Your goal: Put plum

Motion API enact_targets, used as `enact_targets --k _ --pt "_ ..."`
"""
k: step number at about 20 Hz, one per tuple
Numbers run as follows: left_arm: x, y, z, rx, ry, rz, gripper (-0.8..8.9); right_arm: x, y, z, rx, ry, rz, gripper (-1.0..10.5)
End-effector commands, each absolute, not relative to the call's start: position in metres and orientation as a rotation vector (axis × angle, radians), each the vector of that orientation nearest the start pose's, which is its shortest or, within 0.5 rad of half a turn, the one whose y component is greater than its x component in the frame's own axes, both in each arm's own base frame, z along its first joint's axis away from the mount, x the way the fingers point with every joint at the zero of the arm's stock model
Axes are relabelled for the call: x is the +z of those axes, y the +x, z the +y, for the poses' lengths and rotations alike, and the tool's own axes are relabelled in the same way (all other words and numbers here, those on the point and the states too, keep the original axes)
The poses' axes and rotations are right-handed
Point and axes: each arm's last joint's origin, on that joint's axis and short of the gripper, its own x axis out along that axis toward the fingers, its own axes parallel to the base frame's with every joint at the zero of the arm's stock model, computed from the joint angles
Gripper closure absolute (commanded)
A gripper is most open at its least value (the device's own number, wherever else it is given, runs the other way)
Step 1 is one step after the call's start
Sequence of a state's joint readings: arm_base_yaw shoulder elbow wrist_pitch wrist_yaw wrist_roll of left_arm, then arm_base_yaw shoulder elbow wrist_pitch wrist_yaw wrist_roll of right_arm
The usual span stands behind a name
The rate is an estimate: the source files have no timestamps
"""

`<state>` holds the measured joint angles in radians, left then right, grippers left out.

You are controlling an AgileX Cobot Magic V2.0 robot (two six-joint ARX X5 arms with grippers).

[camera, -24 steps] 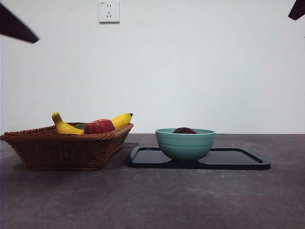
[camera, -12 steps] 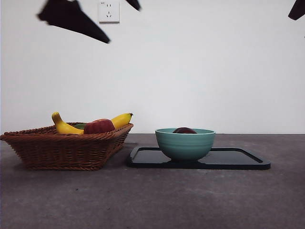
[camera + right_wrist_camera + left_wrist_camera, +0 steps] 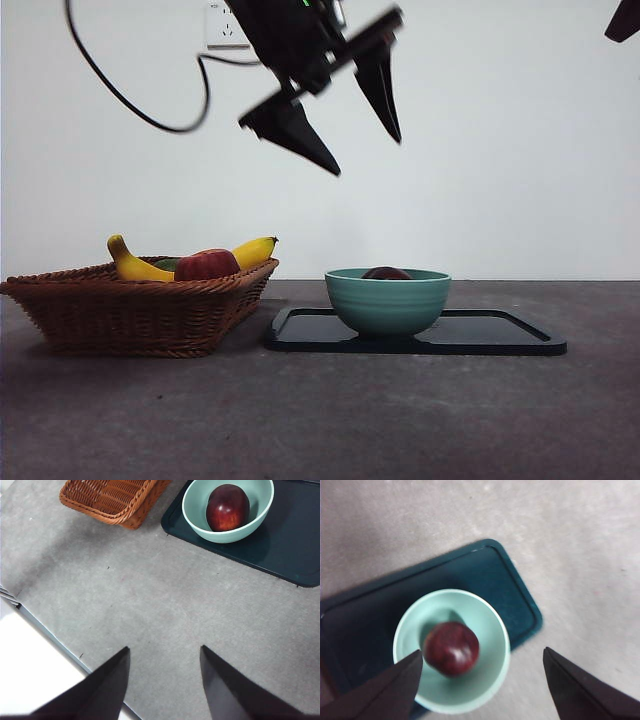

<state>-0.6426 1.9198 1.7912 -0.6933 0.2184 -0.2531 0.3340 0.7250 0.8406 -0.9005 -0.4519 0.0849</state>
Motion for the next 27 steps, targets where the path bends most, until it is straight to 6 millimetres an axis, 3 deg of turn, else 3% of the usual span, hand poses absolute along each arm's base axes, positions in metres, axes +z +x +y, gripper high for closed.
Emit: enact_targets --k 1,6,10,20,27 --pt "0.293 0.349 -0.278 -0.694 -0.025 0.941 4.42 0.302 0.115 0.054 0.714 0.128 0.827 7.2" --pt "0.25 0.363 -0.296 -0.633 0.033 1.009 4.39 0.302 0.115 0.054 0.714 0.128 0.827 7.2" --pt "0.227 0.366 -0.305 -0.619 0.06 1.043 4.39 0.302 0.115 0.054 0.714 0.128 0.827 7.2" --pt "0.206 0.366 -0.313 -0.617 0.115 1.064 4.39 0.302 0.115 0.054 0.714 0.128 0.827 7.2" --pt "0.205 0.363 -0.318 -0.629 0.144 1.053 4.45 0.303 0.116 0.054 0.715 0.127 0.819 7.2"
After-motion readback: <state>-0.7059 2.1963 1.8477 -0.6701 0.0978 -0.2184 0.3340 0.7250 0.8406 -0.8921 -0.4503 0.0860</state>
